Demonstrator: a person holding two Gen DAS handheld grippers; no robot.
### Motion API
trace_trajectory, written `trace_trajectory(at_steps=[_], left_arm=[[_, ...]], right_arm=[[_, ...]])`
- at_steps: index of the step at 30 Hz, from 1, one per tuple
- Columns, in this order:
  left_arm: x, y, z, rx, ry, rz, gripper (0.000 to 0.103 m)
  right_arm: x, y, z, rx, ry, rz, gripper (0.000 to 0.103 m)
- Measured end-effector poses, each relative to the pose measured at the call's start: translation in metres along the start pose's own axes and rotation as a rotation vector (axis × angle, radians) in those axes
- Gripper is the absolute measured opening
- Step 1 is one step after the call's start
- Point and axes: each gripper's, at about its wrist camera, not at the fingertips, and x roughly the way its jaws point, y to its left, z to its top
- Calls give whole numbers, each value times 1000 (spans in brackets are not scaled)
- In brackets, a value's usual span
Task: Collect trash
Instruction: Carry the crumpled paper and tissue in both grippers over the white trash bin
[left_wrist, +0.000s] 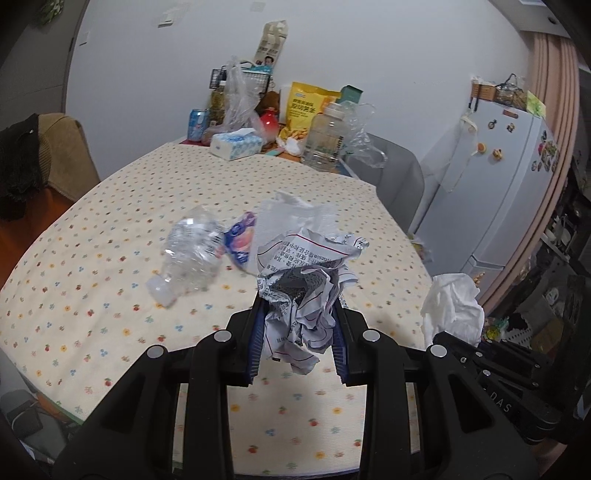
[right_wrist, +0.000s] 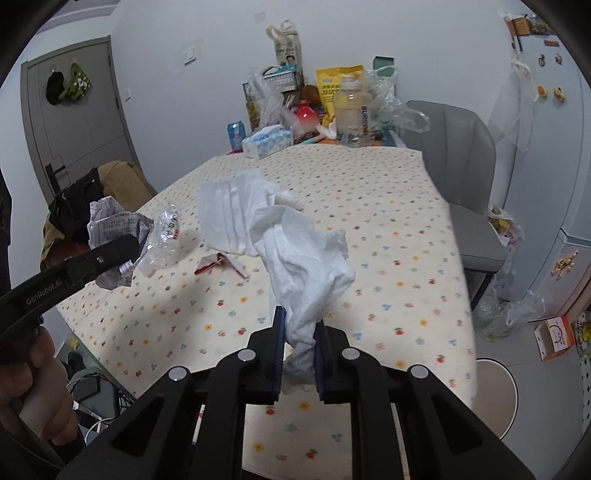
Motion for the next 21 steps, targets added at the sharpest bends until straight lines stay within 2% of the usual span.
trace_trajectory(at_steps=[9, 21], left_arm=[[22, -49, 0, 60, 26, -71, 31], [62, -124, -6, 146, 88, -180, 31]], right_arm=[[-20, -49, -6, 79, -27, -64, 14], [-44, -132, -21, 219, -50, -198, 14]])
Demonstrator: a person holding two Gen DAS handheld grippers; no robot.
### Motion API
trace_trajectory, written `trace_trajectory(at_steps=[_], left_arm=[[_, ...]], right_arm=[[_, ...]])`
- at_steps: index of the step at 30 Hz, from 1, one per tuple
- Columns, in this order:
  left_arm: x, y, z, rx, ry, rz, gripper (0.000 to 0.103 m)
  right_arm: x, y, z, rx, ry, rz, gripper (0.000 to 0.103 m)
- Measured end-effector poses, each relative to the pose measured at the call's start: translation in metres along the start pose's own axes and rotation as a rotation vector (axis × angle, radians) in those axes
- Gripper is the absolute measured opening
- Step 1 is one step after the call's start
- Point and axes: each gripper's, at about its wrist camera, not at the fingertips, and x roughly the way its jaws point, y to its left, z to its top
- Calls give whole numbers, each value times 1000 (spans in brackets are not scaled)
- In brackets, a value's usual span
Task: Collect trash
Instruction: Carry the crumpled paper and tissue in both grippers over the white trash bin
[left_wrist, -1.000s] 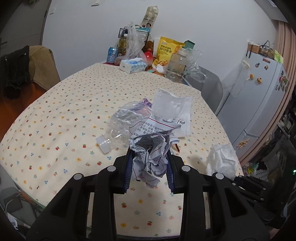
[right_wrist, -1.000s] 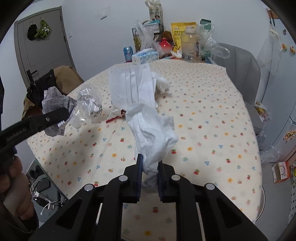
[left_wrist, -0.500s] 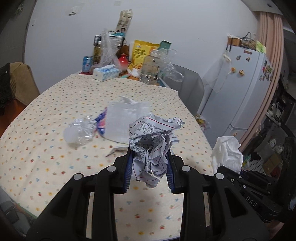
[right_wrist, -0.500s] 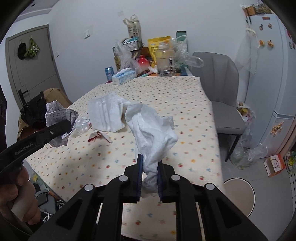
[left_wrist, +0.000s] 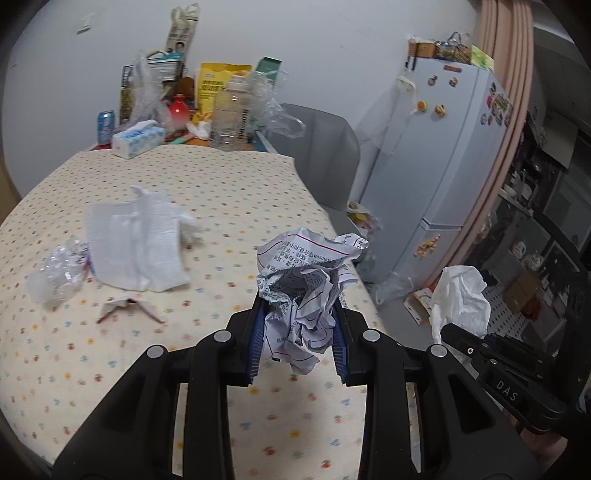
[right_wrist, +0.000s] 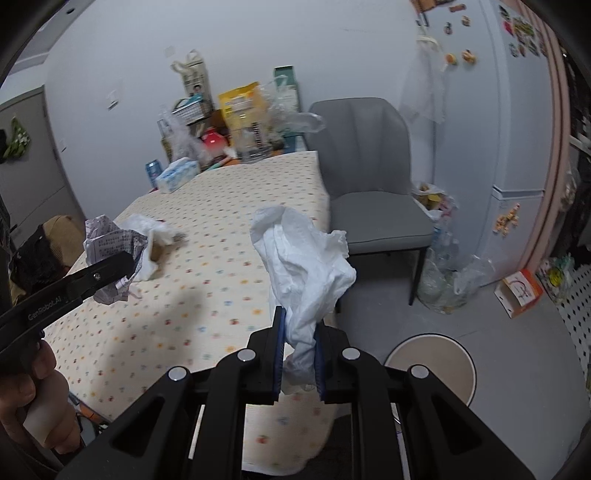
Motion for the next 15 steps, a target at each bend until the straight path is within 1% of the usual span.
trace_trajectory(at_steps=[8, 15], left_arm=[[40, -47, 3, 56, 46, -55, 31], [83, -92, 1, 76, 101, -93, 31]], right_arm=[[6, -59, -10, 87, 19, -83, 14], [16, -103, -18, 146, 41, -135, 14]])
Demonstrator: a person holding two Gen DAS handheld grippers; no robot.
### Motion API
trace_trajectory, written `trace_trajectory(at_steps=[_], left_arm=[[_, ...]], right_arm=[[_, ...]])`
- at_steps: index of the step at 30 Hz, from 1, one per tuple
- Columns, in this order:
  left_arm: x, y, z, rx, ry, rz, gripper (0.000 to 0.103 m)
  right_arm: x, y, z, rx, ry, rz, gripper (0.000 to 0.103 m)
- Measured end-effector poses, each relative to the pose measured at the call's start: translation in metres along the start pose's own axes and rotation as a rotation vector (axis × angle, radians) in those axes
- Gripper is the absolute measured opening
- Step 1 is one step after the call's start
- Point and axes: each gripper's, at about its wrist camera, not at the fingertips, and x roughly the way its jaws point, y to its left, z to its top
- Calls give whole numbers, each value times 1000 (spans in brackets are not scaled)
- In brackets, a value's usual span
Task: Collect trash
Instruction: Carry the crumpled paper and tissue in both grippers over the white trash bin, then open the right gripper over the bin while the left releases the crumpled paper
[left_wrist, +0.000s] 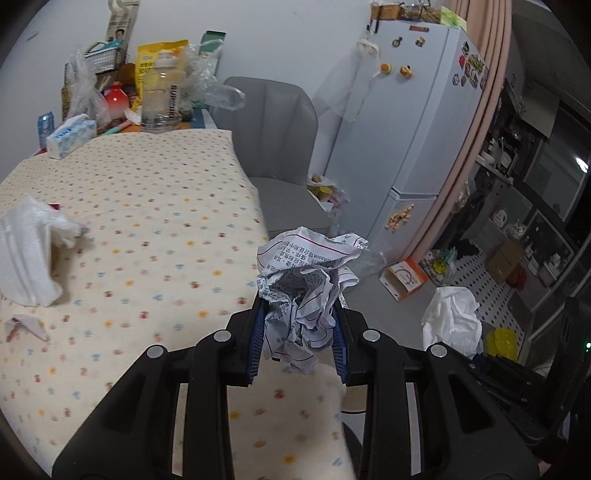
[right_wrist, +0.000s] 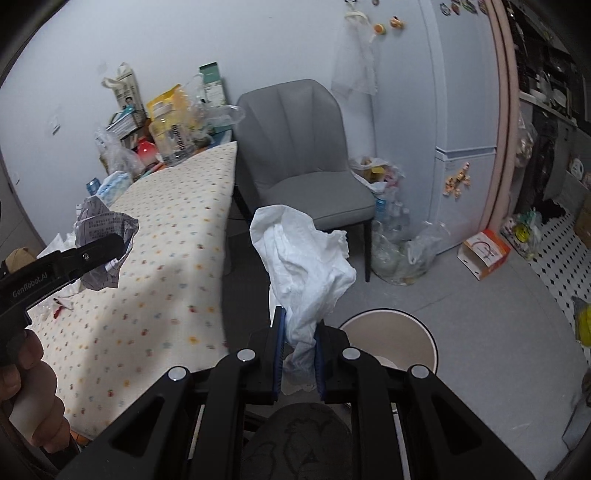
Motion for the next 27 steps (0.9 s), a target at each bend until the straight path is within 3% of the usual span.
trace_trajectory(at_steps=[7, 23, 24, 25, 27], left_arm=[[39, -36, 3, 20, 54, -20, 31], [93, -61, 11, 41, 126, -16, 31], [96, -61, 11, 40, 132, -17, 31], [100, -62, 12, 39, 139, -16, 31], [105, -66, 12, 44, 149, -18, 31]], right_arm=[[23, -34, 0, 59, 26, -28, 15], [92, -100, -1, 173, 86, -37, 17], [95, -102, 0, 173, 81, -40, 21], [98, -105, 1, 179, 74, -41, 35], [103, -115, 0, 204, 62, -40, 48]])
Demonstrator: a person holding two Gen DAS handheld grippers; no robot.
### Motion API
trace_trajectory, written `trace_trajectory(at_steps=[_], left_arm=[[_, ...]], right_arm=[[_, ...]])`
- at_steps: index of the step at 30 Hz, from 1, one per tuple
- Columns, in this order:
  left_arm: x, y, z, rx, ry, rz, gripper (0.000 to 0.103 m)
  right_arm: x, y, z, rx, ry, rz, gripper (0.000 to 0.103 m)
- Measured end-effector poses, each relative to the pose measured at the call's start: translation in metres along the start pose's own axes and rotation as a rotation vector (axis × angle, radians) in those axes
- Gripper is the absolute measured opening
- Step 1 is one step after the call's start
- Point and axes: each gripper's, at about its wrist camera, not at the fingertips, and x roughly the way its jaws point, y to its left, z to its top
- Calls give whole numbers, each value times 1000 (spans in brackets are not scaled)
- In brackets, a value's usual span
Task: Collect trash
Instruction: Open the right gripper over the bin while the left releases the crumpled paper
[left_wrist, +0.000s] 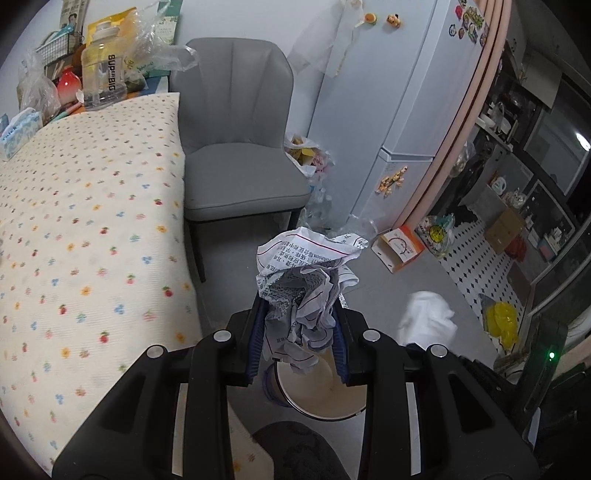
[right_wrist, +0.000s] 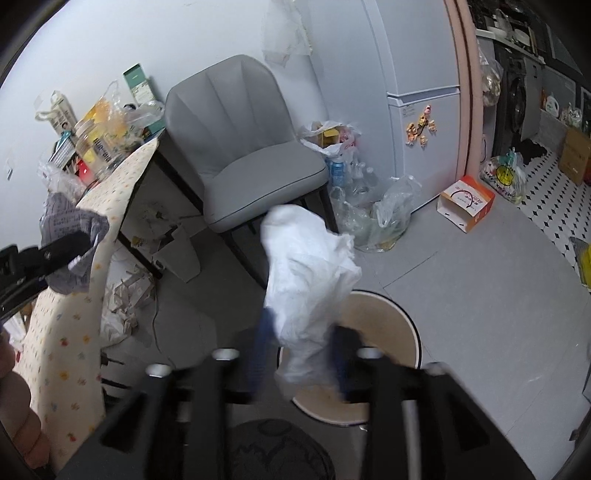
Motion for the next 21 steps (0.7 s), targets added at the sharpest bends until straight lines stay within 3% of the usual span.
trace_trajectory(at_steps=[8, 17, 18, 19, 21], left_arm=[[18, -24, 2, 38, 34, -23, 31], [50, -70, -9, 87, 119, -95, 34], [53, -75, -9, 85, 126, -108, 43], [54, -79, -9, 85, 130, -115, 64], [49, -83, -10, 79, 105, -114, 85]], right_arm=[[1, -38, -5, 86, 14, -30, 69], [-55, -81, -12, 205, -31, -52, 85], [-61, -83, -13, 207, -39, -58, 86], [-67, -85, -12, 209, -48, -63, 87], [-76, -88, -11, 209, -62, -76, 87]])
